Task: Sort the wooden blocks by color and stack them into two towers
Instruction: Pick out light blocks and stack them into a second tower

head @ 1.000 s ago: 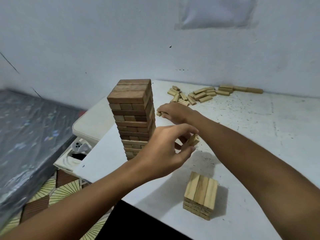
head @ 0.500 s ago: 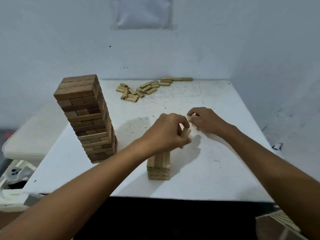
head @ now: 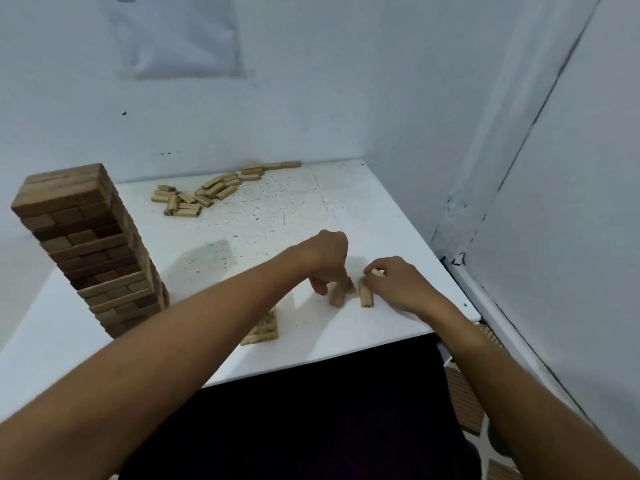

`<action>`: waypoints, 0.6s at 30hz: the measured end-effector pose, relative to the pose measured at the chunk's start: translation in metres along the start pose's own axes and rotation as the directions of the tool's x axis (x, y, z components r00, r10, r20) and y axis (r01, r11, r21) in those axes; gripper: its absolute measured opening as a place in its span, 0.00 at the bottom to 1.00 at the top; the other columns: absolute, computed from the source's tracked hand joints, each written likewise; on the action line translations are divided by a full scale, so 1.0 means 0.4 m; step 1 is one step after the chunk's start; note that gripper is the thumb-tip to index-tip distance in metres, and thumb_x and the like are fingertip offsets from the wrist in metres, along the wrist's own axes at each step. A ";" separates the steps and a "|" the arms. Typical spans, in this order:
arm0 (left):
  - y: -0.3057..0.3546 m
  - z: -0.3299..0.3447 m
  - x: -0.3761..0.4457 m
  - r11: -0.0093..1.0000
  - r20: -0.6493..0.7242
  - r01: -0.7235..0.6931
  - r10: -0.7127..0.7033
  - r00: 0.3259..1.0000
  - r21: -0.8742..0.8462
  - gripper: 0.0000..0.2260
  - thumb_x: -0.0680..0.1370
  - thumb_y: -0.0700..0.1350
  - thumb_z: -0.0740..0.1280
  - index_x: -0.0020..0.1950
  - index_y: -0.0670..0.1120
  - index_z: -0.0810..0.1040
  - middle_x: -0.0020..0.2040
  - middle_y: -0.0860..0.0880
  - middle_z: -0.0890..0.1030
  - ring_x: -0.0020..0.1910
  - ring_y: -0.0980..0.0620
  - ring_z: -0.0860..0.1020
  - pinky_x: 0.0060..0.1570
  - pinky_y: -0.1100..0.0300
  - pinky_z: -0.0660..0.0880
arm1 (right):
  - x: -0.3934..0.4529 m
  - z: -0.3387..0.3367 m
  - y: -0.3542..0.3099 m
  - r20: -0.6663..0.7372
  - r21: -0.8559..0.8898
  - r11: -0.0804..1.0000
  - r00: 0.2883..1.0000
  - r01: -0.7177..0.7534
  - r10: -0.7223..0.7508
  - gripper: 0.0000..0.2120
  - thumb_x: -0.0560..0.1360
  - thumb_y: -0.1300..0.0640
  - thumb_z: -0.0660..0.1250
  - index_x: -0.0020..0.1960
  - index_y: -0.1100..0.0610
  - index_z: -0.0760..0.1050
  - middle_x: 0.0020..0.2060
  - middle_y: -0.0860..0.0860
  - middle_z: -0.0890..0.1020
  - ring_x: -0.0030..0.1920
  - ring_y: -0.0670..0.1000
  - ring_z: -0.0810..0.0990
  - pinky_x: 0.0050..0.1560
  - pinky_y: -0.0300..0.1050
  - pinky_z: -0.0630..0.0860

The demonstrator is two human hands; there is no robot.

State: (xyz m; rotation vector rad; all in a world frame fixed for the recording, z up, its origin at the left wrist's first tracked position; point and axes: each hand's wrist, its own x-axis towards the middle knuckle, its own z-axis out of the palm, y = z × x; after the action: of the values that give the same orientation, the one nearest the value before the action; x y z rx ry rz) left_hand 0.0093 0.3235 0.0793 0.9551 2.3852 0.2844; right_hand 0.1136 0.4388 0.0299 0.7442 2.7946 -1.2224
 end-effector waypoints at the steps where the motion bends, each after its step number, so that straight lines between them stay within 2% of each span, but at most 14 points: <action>1: -0.005 0.000 -0.002 1.000 -0.003 -0.003 0.003 1.000 0.020 0.19 0.69 0.45 0.79 0.51 0.36 0.76 0.39 0.41 0.82 0.33 0.44 0.84 0.39 0.54 0.83 | -0.008 -0.006 0.005 -0.011 0.028 1.000 1.000 -0.013 0.013 0.11 0.79 0.56 0.61 0.57 0.56 0.79 0.52 0.50 0.79 0.50 0.51 0.77 0.44 0.41 0.72; 3: -0.020 -0.002 -0.009 0.995 0.019 -0.037 0.036 0.999 0.088 0.25 0.66 0.46 0.80 0.58 0.40 0.76 0.44 0.45 0.79 0.35 0.47 0.81 0.37 0.57 0.81 | -0.021 -0.018 0.015 -0.035 0.054 0.998 0.998 -0.043 0.045 0.14 0.79 0.58 0.58 0.61 0.58 0.78 0.53 0.51 0.79 0.50 0.51 0.78 0.47 0.45 0.73; 4: -0.030 0.000 -0.011 0.986 0.039 -0.070 0.065 0.997 0.151 0.28 0.65 0.47 0.81 0.61 0.44 0.75 0.48 0.48 0.76 0.40 0.48 0.80 0.39 0.57 0.79 | -0.023 -0.022 0.020 -0.060 0.030 0.998 0.997 -0.048 0.050 0.15 0.79 0.59 0.59 0.62 0.60 0.78 0.54 0.52 0.79 0.52 0.53 0.78 0.49 0.44 0.73; 6: -0.044 0.008 -0.010 0.945 0.090 -0.161 0.141 0.986 0.284 0.32 0.65 0.48 0.81 0.65 0.49 0.72 0.54 0.51 0.72 0.49 0.50 0.75 0.45 0.57 0.75 | -0.024 -0.025 0.031 -0.144 -0.075 0.996 0.989 -0.056 0.045 0.13 0.79 0.57 0.63 0.59 0.63 0.79 0.57 0.56 0.82 0.57 0.58 0.78 0.54 0.47 0.75; 7: -0.050 0.014 -0.006 0.928 0.107 -0.203 0.178 0.978 0.313 0.32 0.65 0.48 0.80 0.66 0.51 0.72 0.56 0.52 0.72 0.50 0.50 0.73 0.45 0.58 0.72 | -0.025 -0.024 0.032 -0.176 -0.127 0.990 0.983 -0.065 0.042 0.13 0.79 0.56 0.64 0.57 0.63 0.79 0.57 0.57 0.82 0.57 0.59 0.78 0.56 0.49 0.76; 10: -0.056 0.021 0.009 0.897 0.113 -0.293 0.270 0.956 0.331 0.30 0.66 0.47 0.80 0.65 0.52 0.73 0.56 0.50 0.75 0.47 0.52 0.72 0.44 0.58 0.71 | -0.027 -0.020 0.029 -0.184 -0.177 0.981 0.982 -0.082 0.049 0.14 0.78 0.52 0.66 0.61 0.58 0.78 0.61 0.53 0.79 0.60 0.57 0.77 0.58 0.48 0.74; 15: -0.060 0.013 0.027 0.884 0.138 -0.353 0.326 0.935 0.306 0.29 0.67 0.48 0.79 0.65 0.53 0.74 0.52 0.51 0.77 0.43 0.55 0.74 0.44 0.59 0.72 | -0.023 -0.006 0.029 -0.154 -0.159 0.984 0.987 -0.077 0.053 0.22 0.76 0.49 0.68 0.67 0.59 0.75 0.64 0.54 0.77 0.63 0.54 0.76 0.60 0.45 0.71; 17: -0.063 0.013 0.032 0.876 0.142 -0.370 0.342 0.929 0.310 0.28 0.66 0.50 0.79 0.64 0.53 0.75 0.51 0.52 0.77 0.44 0.54 0.74 0.42 0.60 0.71 | -0.026 -0.012 0.034 -0.137 -0.064 0.995 0.988 -0.075 0.065 0.21 0.76 0.52 0.69 0.66 0.59 0.74 0.61 0.55 0.79 0.57 0.55 0.79 0.55 0.43 0.73; 18: -0.065 0.013 0.034 0.876 0.139 -0.373 0.347 0.928 0.306 0.27 0.66 0.51 0.80 0.63 0.52 0.76 0.51 0.52 0.77 0.44 0.55 0.74 0.42 0.61 0.71 | -0.029 -0.015 0.037 -0.121 -0.001 0.997 0.990 -0.077 0.076 0.19 0.76 0.54 0.69 0.65 0.60 0.75 0.56 0.55 0.81 0.49 0.55 0.82 0.50 0.43 0.75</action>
State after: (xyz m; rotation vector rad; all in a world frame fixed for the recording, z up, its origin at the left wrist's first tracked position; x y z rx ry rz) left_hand -0.0107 0.3139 0.0594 1.5421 2.2067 -0.0212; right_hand 0.1312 0.4466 0.0260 0.9466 2.8324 -1.1947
